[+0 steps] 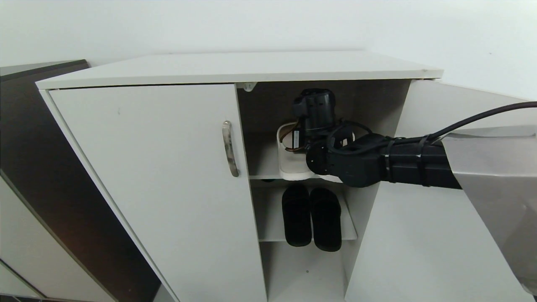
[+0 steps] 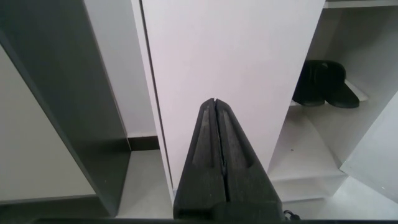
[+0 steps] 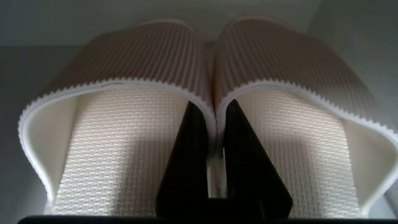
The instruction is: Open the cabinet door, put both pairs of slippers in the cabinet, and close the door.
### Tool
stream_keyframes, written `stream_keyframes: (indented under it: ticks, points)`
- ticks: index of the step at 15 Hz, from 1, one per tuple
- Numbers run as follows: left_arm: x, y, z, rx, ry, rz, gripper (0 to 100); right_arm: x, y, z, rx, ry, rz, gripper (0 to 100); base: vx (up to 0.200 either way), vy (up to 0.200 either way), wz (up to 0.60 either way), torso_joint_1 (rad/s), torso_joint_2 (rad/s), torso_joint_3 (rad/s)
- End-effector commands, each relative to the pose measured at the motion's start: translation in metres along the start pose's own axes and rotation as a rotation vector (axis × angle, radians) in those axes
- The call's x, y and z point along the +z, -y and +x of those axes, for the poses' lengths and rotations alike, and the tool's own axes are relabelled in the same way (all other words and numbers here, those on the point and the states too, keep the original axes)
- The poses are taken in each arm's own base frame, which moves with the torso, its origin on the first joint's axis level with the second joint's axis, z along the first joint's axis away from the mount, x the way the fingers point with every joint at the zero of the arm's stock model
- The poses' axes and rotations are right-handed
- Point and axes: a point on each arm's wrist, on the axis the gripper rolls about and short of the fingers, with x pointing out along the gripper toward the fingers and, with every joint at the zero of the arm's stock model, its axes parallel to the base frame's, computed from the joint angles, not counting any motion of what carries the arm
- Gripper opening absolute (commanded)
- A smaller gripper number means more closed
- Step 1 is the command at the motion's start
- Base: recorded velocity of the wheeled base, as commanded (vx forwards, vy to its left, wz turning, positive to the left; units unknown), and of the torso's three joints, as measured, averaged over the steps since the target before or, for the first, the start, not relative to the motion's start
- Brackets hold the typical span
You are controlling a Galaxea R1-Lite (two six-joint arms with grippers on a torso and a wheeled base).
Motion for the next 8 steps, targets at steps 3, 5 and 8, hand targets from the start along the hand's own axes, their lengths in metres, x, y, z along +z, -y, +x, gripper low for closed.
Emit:
stream_keyframes:
  ticks: [3, 5, 8]
  points:
    - [0.0002, 0.0000, 0.0001, 0.000, 0.000, 0.000, 0, -0.0042, -0.0023, 0.0090, -0.009, 0.000, -0.001, 0, 0.000, 0.000, 0.00, 0.000, 0.00, 0.000]
    - [0.0000, 0.0000, 0.0001, 0.001, -0.001, 0.000, 0, -0.0082, -0.0031, 0.0116, -0.007, -0.007, -0.004, 0, 0.000, 0.000, 0.00, 0.000, 0.00, 0.000]
    - [0.0002, 0.0000, 0.0001, 0.001, 0.000, 0.000, 0, -0.0130, -0.0035, 0.0150, -0.011, -0.014, -0.011, 0, 0.000, 0.000, 0.00, 0.000, 0.00, 0.000]
